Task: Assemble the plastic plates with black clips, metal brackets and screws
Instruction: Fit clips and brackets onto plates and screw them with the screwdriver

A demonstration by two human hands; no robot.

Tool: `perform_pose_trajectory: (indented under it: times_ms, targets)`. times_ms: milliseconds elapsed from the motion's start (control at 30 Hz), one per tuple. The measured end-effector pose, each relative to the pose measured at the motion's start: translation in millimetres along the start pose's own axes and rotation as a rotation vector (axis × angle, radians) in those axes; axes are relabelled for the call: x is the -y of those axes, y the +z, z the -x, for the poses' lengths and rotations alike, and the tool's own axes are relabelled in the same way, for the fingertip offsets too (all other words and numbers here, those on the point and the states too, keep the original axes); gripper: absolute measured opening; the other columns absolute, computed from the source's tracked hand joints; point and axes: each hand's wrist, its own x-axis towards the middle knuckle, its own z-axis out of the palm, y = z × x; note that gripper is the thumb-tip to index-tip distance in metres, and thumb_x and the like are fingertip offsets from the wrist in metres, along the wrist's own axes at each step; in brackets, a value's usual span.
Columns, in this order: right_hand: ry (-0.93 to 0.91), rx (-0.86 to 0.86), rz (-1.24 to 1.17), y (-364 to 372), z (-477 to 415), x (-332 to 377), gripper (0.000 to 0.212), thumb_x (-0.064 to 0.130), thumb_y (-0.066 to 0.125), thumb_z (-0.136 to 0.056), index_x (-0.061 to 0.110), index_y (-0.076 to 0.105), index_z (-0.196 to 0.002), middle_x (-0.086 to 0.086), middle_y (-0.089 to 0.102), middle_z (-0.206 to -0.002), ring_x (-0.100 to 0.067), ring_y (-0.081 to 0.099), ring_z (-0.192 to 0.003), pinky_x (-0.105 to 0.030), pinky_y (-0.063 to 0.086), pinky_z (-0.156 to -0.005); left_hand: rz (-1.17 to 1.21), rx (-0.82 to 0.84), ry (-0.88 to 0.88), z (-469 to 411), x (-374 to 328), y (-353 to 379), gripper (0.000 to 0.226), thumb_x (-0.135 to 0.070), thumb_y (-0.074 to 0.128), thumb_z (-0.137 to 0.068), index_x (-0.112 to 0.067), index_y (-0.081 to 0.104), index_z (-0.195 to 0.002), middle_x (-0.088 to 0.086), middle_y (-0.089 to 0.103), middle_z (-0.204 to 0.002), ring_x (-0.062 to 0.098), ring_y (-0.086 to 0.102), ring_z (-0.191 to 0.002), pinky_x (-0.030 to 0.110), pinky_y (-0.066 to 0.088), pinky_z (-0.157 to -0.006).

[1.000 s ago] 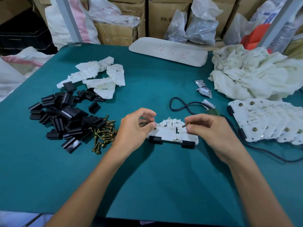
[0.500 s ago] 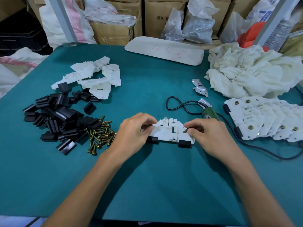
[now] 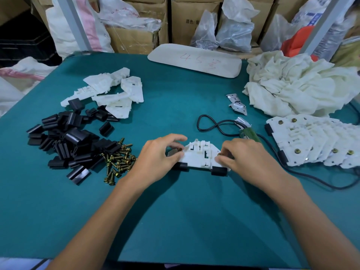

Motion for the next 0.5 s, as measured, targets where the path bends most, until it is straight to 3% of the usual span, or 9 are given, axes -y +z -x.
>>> perform_pose_trajectory:
  times_ms: [67,167,233,300,400,433,500]
  targets:
    - [-0.022,0.019,-0.009,-1.8,0.0,-1.3,0.012,0.036,0.062,-0.097,0.025,0.061,-0.095,0.006,0.061,-0.092,-0.018,0.057,-0.088,-0.033,0.038,-0.072,0.004,0.065,0.002,-0.6,1.1,-3.9,0.043,-0.023,0.071,-0.091,-0.043,0.059,-0.127,-0.037,0.068,-0.106,0.017,0.058,-0.062,0.016,0.044,-0.063]
    - [-0.043,0.023,-0.030,-1.7,-1.2,-0.8,0.011,0.029,0.059,-0.099,0.021,0.065,-0.096,0.006,0.061,-0.093,-0.019,0.057,-0.089,-0.034,0.041,-0.075,-0.002,0.065,-0.028,-3.7,1.1,-5.1,0.045,-0.036,0.076,-0.087,-0.045,0.058,-0.128,-0.032,0.067,-0.110,-0.002,0.060,-0.100,0.023,0.045,-0.088]
    - [-0.036,0.013,-0.007,-1.5,-3.2,-0.2,0.017,0.034,0.060,-0.098,0.019,0.062,-0.092,0.004,0.060,-0.092,-0.021,0.057,-0.087,-0.036,0.044,-0.076,0.003,0.011,-0.045,-3.8,0.5,-2.2,0.038,-0.036,0.077,-0.087,-0.043,0.062,-0.121,-0.027,0.068,-0.099,-0.003,0.055,-0.104,0.029,0.045,-0.094]
    - [-0.038,0.017,0.011,-2.0,-4.2,-0.4,0.019,0.039,0.062,-0.097,0.020,0.063,-0.095,0.004,0.060,-0.095,-0.020,0.058,-0.090,-0.035,0.040,-0.074,0.015,0.000,-0.045,-2.6,1.3,-1.0,0.035,-0.030,0.075,-0.088,-0.042,0.063,-0.119,-0.027,0.070,-0.095,0.006,0.060,-0.098,0.032,0.046,-0.092]
    - [-0.051,0.028,0.001,-1.3,-3.3,-3.1,0.010,0.031,0.060,-0.097,0.024,0.067,-0.099,0.006,0.061,-0.099,-0.018,0.057,-0.093,-0.031,0.033,-0.073,0.021,0.072,-0.023,-0.6,1.6,-4.6,0.042,-0.027,0.070,-0.089,-0.043,0.059,-0.127,-0.035,0.068,-0.104,0.027,0.066,-0.095,0.030,0.047,-0.089]
    - [-0.048,0.022,-0.004,-1.7,-3.3,-3.5,0.009,0.029,0.059,-0.097,0.023,0.067,-0.096,0.006,0.062,-0.097,-0.018,0.057,-0.091,-0.032,0.035,-0.072,0.025,0.082,-0.023,-1.6,1.4,-5.1,0.043,-0.029,0.072,-0.089,-0.042,0.058,-0.128,-0.033,0.068,-0.107,0.021,0.066,-0.099,0.030,0.048,-0.091]
    - [-0.035,0.010,-0.002,-2.7,-3.6,-3.6,0.012,0.031,0.060,-0.096,0.021,0.065,-0.090,0.005,0.061,-0.094,-0.020,0.058,-0.089,-0.034,0.042,-0.075,0.034,0.041,-0.035,-3.1,1.0,-2.8,0.041,-0.033,0.077,-0.087,-0.042,0.061,-0.123,-0.027,0.068,-0.104,-0.005,0.057,-0.104,0.023,0.045,-0.093]
